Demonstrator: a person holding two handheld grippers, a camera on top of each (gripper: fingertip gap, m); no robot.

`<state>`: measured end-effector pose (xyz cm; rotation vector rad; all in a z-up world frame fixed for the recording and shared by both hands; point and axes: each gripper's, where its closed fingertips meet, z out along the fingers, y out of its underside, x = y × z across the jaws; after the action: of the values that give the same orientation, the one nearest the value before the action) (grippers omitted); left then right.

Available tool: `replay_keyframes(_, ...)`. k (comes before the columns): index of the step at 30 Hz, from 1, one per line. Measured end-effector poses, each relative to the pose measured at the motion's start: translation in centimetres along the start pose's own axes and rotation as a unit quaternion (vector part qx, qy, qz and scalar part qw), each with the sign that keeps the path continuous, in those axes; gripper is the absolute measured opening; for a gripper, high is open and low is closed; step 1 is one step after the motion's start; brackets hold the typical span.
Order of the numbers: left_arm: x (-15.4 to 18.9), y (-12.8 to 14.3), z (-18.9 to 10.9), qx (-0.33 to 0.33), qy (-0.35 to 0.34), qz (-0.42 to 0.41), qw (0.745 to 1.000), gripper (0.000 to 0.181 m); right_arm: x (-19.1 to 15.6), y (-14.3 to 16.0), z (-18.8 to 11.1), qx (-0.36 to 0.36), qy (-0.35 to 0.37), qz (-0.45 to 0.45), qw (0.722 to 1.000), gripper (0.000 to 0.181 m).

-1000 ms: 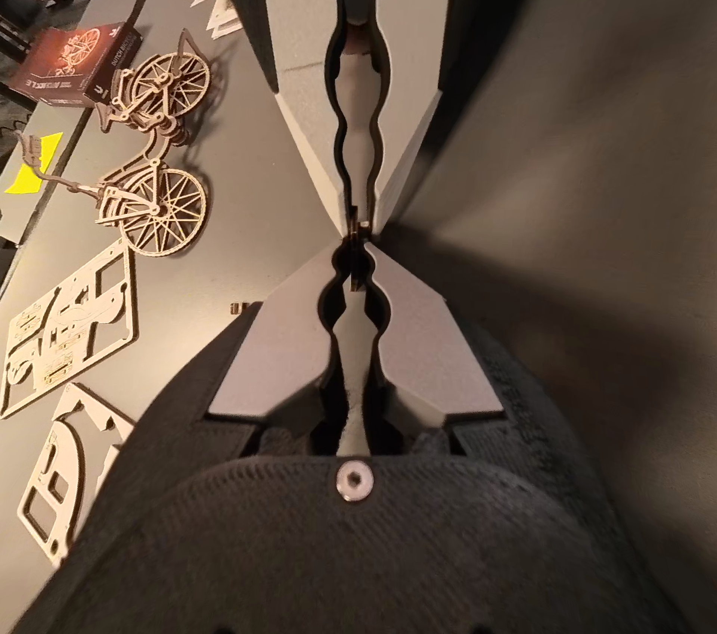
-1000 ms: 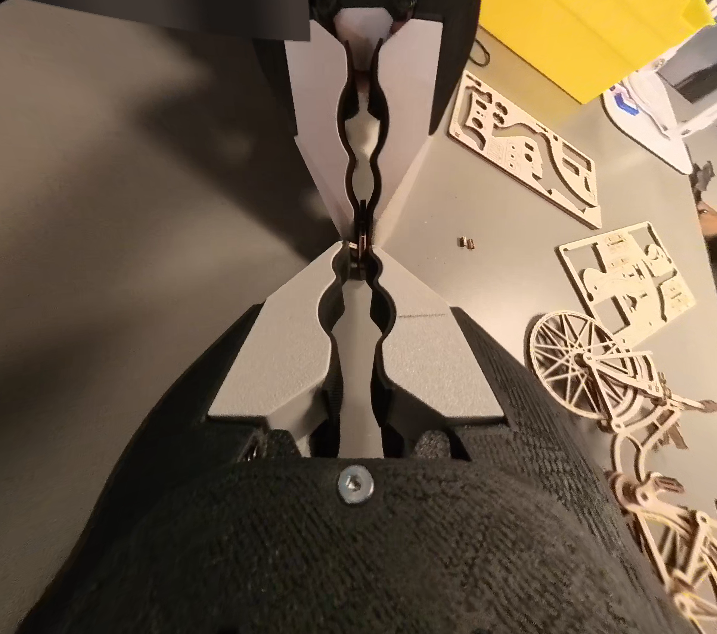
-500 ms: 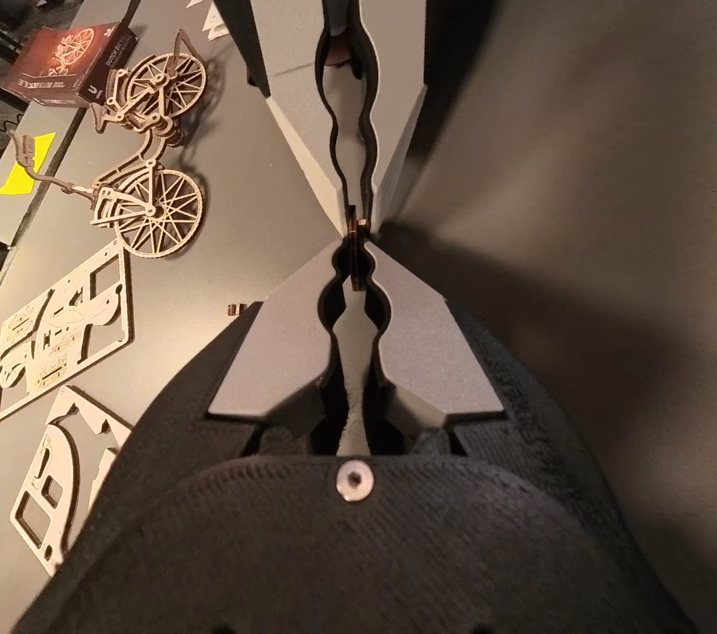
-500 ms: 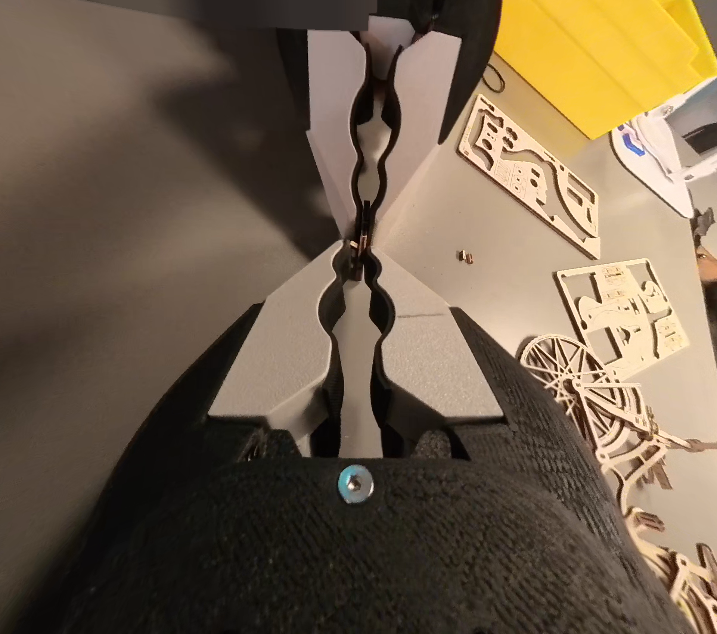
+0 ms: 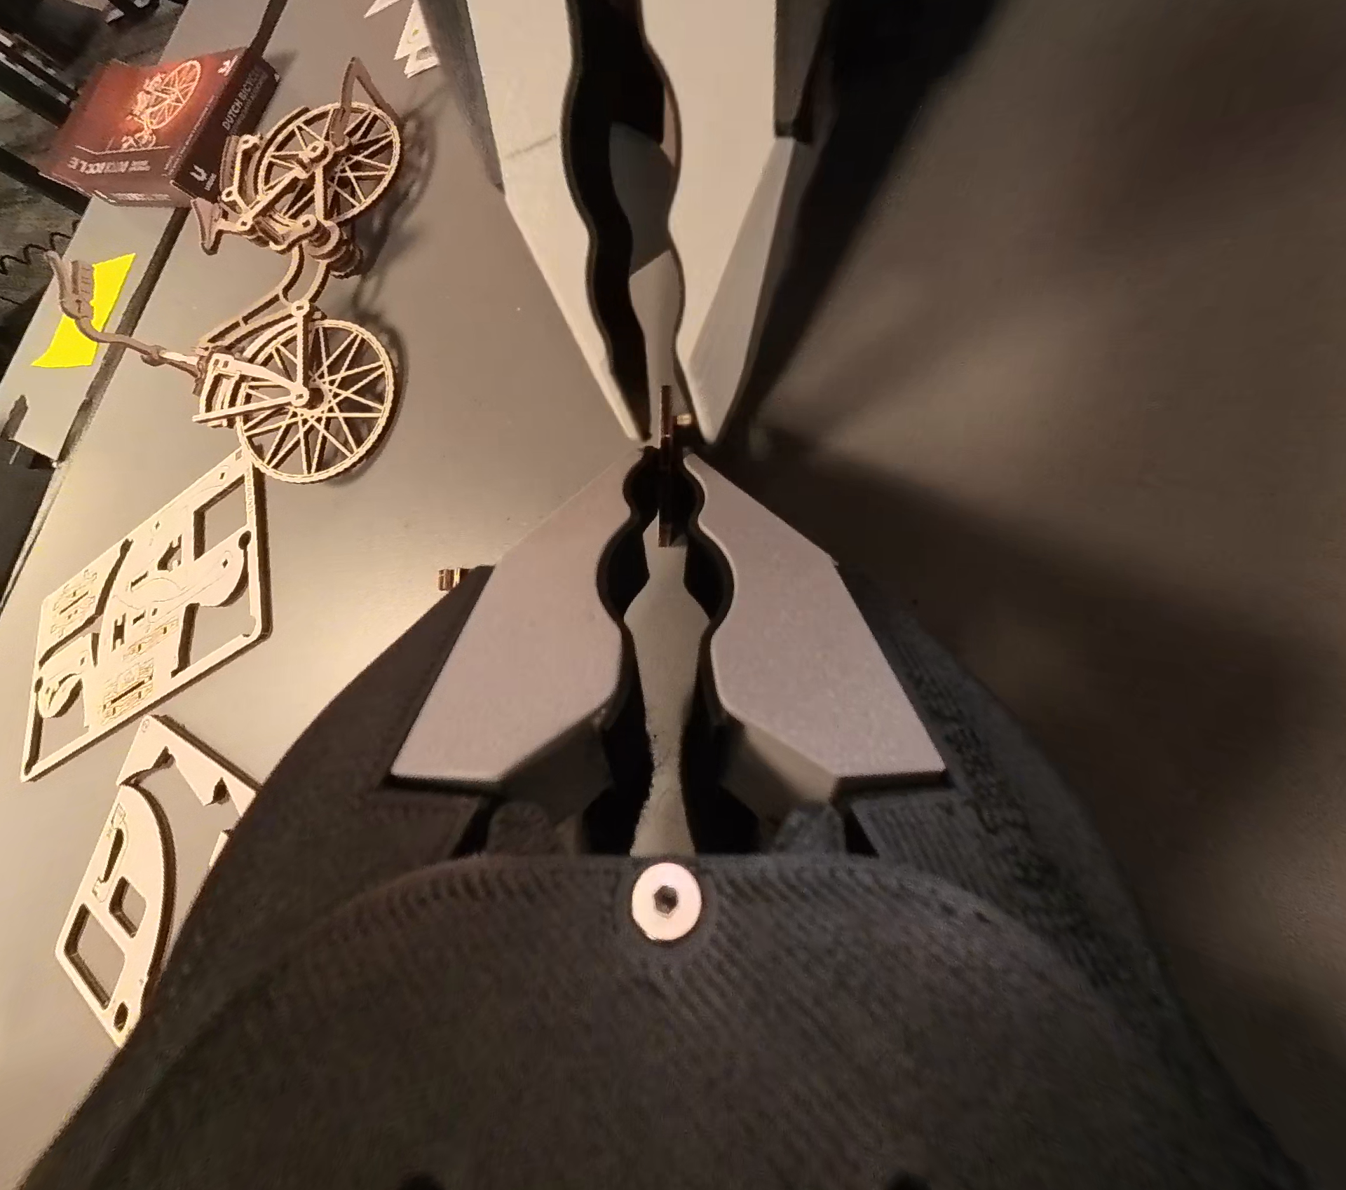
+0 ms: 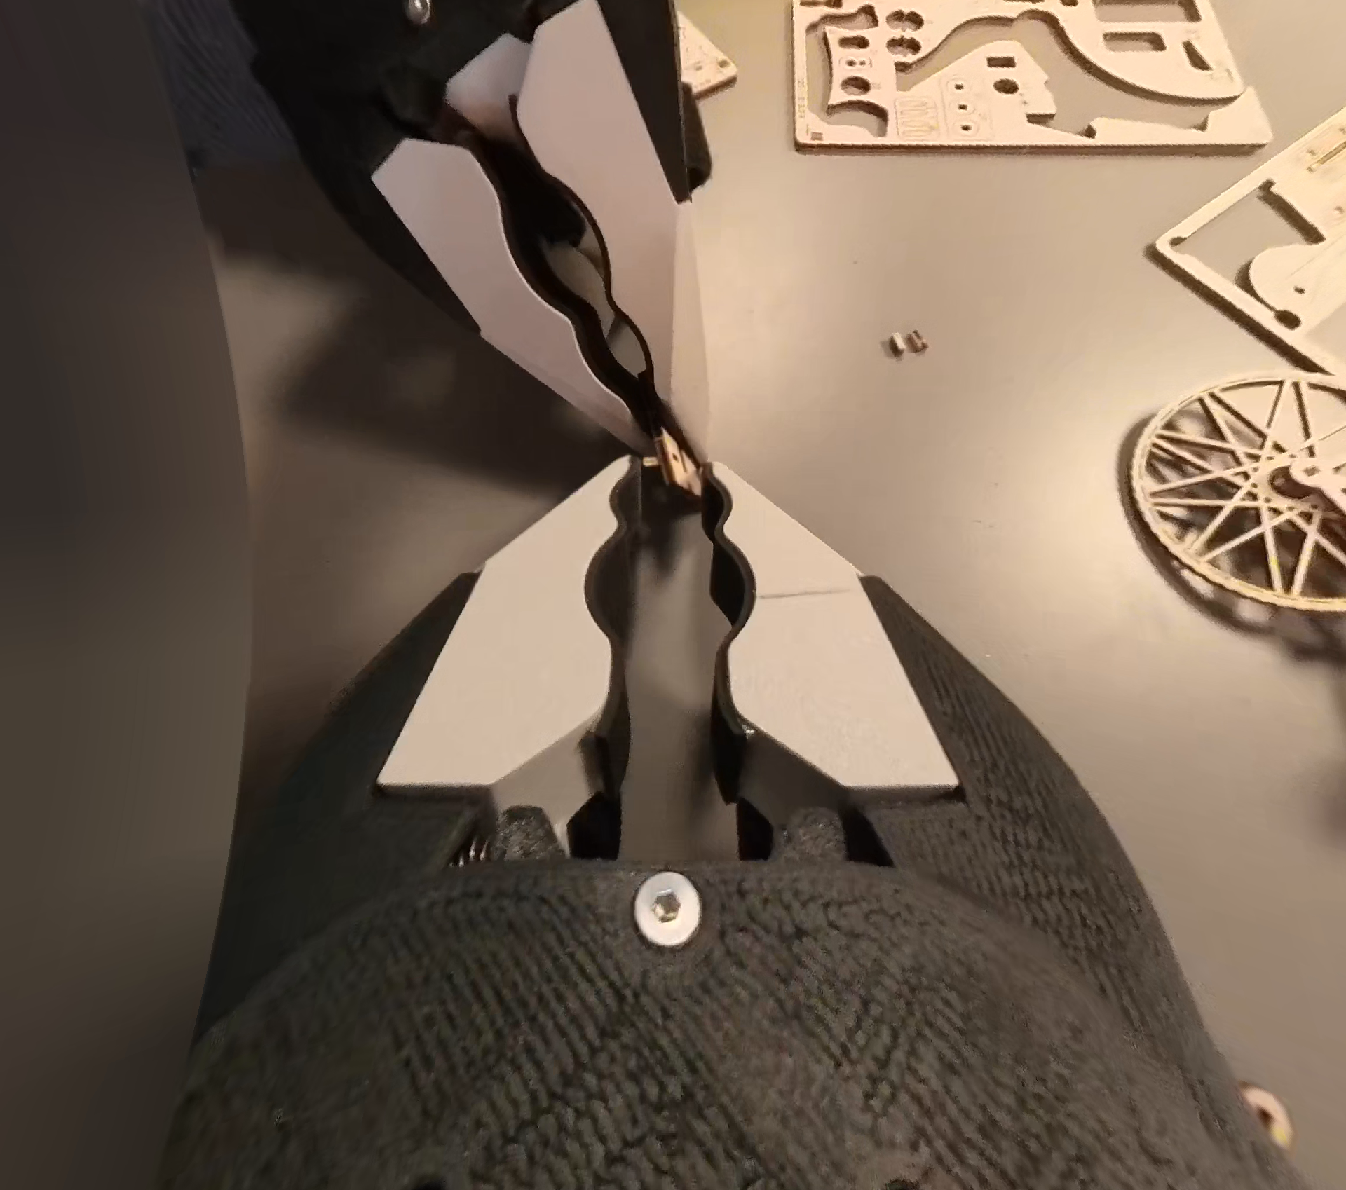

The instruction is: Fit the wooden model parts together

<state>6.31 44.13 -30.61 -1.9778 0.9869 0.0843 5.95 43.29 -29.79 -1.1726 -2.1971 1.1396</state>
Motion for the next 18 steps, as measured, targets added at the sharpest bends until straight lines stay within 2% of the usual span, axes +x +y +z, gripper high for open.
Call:
replay_keyframes(10, 0.00, 0.00, 0.00, 0.000, 0.001, -0.001, 1.000, 0.001, -0.07, -0.10, 0.04, 0.004, 0.000, 0.031, 1.000, 0.011)
replay_keyframes(15, 0.02, -0.01, 0.00, 0.002, 0.012, -0.015, 1.000, 0.001, 0.56, 0.34, 0.11, -0.014, 0.063, -0.086, 0.994, 0.002)
replay_keyframes(18, 0.05, -0.02, 0.00, 0.002, 0.010, -0.009, 1.000, 0.001, 0.48, 0.29, 0.09, -0.011, 0.062, -0.102, 0.993, 0.003)
